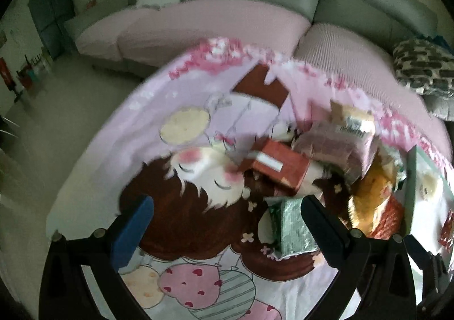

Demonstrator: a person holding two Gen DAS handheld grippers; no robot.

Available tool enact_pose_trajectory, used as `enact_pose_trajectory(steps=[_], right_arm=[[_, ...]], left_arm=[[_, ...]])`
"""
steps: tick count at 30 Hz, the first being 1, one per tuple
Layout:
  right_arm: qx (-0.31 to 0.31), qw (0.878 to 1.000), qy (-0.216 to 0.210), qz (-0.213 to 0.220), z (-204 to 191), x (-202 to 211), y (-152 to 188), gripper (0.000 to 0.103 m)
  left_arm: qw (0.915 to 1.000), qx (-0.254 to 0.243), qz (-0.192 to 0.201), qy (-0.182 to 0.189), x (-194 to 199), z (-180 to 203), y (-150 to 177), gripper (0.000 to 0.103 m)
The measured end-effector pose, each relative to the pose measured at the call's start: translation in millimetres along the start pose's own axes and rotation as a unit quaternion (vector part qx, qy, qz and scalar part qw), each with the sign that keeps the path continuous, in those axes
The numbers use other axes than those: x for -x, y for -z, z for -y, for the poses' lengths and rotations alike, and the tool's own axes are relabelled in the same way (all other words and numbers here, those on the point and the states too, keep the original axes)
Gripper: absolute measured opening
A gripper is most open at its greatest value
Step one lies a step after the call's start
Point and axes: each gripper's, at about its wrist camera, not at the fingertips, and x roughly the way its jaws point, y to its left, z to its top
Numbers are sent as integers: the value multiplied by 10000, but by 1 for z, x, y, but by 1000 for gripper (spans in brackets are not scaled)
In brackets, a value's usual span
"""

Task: Organize snacks
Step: 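Move both tools back over the snack pile, then grasp the green-wrapped cake with the left gripper while the right gripper grasps the pudding cup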

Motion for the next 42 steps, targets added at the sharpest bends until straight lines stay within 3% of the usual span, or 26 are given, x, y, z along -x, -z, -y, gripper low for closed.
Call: enact_pose_trajectory(steps=[7, 11, 19, 23, 30, 35, 42], right_arm=[[328, 9994, -20, -146, -19, -23, 8, 95], [315, 9992, -55, -228, -21, -33, 10, 84], [223, 9994, -103, -252, -20, -41, 12, 73], [156, 9991, -265, -275, -18, -42, 12, 61], [156, 9987, -264, -411, -16, -42, 14, 56], [27, 9982, -270, -526, -9, -42, 18, 56], [-109, 9977, -361, -561, -4, -40, 18, 56]], left_arm=[[9987, -26, -506, 109, -34, 6, 7, 103], [9983, 77, -539, 213, -35, 4, 6, 103], [9967, 33, -686, 432, -42, 12, 6, 103], [9955, -58, -763, 564, -44, 22, 8, 103], [9928, -340, -941, 655, -53, 45, 12, 103], [9914, -478, -1100, 527, -65, 53, 15, 103], [9931, -203, -1096, 372, -71, 41, 12, 103]])
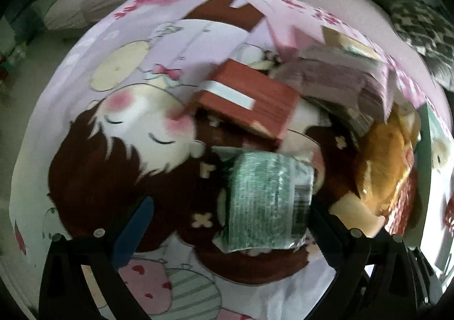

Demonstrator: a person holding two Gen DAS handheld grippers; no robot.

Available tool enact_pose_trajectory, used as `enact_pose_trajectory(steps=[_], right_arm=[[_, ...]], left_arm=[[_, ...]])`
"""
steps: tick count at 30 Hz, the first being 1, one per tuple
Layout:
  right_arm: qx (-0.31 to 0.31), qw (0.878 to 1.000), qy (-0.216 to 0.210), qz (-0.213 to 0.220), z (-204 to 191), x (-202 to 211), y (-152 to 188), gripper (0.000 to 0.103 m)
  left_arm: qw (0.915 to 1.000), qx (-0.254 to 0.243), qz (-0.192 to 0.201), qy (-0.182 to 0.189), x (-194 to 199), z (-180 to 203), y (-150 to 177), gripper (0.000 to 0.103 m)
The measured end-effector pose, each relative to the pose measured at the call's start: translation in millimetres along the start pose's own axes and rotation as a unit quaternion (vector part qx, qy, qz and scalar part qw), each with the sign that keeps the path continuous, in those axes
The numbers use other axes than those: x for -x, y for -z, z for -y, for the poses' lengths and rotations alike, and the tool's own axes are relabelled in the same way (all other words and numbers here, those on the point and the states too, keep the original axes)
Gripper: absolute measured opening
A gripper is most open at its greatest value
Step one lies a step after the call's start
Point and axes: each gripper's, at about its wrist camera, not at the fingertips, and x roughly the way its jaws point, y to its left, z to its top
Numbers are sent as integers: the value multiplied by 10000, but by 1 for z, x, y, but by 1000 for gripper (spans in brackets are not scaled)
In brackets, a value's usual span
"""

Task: Organize snacks
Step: 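Grasp the green-wrapped cake with the left gripper while the right gripper grasps the pudding cup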

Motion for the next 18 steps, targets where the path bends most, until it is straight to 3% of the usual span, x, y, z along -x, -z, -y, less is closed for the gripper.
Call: enact_pose_trajectory(steps=[3, 11, 18], right_arm=[[-6, 10000, -14, -11, 1, -1, 0, 56], [92, 9999, 90, -22, -2, -6, 0, 56], [220, 9996, 157, 92, -7, -9, -2, 57]], left_arm=[[9999, 148, 4, 6, -1, -4, -2, 103], [10000, -22, 64, -52, -4, 11, 1, 101], [9999, -5, 140, -10, -5, 22, 1, 80]])
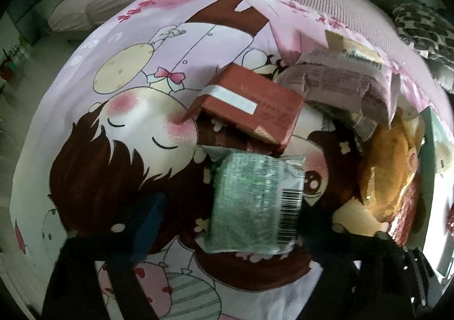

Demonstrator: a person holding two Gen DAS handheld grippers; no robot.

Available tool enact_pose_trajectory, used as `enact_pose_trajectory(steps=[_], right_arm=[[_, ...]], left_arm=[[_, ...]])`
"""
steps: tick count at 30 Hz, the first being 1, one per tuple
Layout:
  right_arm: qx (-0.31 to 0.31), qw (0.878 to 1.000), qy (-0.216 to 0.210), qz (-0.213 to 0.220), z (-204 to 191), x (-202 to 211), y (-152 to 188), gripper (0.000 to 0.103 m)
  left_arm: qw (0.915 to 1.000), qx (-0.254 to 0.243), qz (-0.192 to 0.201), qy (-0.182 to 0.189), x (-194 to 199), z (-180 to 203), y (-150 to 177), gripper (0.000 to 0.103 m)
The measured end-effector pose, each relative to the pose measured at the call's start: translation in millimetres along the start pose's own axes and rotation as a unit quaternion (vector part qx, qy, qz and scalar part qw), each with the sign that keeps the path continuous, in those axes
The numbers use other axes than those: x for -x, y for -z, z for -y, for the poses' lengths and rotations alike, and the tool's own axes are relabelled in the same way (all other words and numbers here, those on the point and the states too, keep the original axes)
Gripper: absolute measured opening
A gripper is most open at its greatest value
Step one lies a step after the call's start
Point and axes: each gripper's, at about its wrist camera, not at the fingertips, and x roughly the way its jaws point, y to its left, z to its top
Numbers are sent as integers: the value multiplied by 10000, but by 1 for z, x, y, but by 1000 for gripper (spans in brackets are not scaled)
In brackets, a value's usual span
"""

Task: Organize snacks
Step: 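Grasp the green-wrapped cake with the left gripper while the right gripper grasps the pudding cup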

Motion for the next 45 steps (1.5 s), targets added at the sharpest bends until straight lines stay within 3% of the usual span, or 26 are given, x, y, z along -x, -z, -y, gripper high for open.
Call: enact_pose_trajectory(steps=[7, 11, 19, 30, 45], right_arm=[[12, 9999, -73, 90, 0, -1, -1, 58], [68, 9999, -77, 121, -1, -2, -2, 58], [-23, 9996, -170, 240, 3, 2, -1, 50], [-78, 9992, -314, 251, 4, 14, 0, 48], [-190, 9976, -504, 428, 8, 58, 4, 48]], left_arm=[[9999, -6, 34, 108, -1, 0, -2, 75], [9998, 2, 96, 165, 2, -4, 0, 64], [9995, 40, 146, 289, 9, -14, -1, 54], [9984, 22, 332, 456, 28, -16, 2, 52], [9938, 96, 971, 530, 81, -25, 9, 52]])
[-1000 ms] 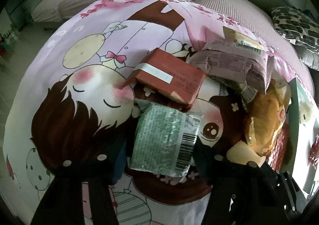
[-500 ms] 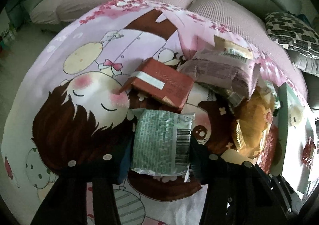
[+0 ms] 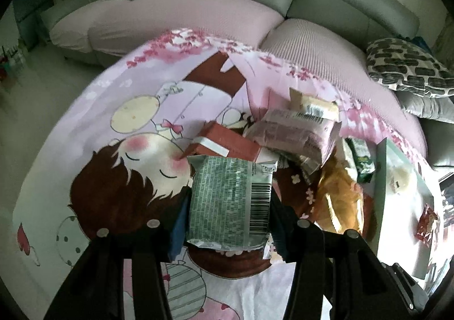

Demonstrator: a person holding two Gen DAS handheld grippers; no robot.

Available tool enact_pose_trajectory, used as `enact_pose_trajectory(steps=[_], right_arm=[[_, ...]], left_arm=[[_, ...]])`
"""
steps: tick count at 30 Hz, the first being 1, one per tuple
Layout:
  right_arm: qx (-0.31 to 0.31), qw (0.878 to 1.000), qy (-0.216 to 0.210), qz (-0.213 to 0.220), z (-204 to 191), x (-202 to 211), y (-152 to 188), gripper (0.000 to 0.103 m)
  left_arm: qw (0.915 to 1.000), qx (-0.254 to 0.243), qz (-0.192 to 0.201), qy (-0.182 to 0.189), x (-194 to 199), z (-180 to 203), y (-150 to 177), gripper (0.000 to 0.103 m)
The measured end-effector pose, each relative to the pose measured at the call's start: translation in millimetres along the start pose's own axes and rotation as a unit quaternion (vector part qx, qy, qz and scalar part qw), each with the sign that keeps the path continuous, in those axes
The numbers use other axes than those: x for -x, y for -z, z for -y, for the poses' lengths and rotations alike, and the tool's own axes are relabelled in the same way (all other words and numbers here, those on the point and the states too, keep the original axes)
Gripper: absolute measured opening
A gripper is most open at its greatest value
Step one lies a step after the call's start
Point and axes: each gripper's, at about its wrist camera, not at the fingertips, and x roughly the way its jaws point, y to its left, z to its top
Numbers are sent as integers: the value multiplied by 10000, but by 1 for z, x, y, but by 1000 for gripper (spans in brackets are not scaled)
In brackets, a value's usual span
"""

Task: Organize snacks
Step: 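Grasp the green-wrapped cake with the left gripper while the right gripper grasps the pudding cup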

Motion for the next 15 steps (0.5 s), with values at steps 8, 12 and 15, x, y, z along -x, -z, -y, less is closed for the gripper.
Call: enact_pose_trajectory(steps=[8, 12, 15], right_arm=[[-146, 9999, -27, -83, 6, 3, 2, 48], [-196, 9998, -45, 87, 11, 14, -1, 39], [-222, 9997, 9, 85, 15, 15, -2, 39]], left_arm=[[9998, -19, 171, 20, 12, 5, -4, 52], [9998, -68, 205, 9, 14, 9, -4, 52], [9997, -92, 208, 2, 15, 11, -4, 52]])
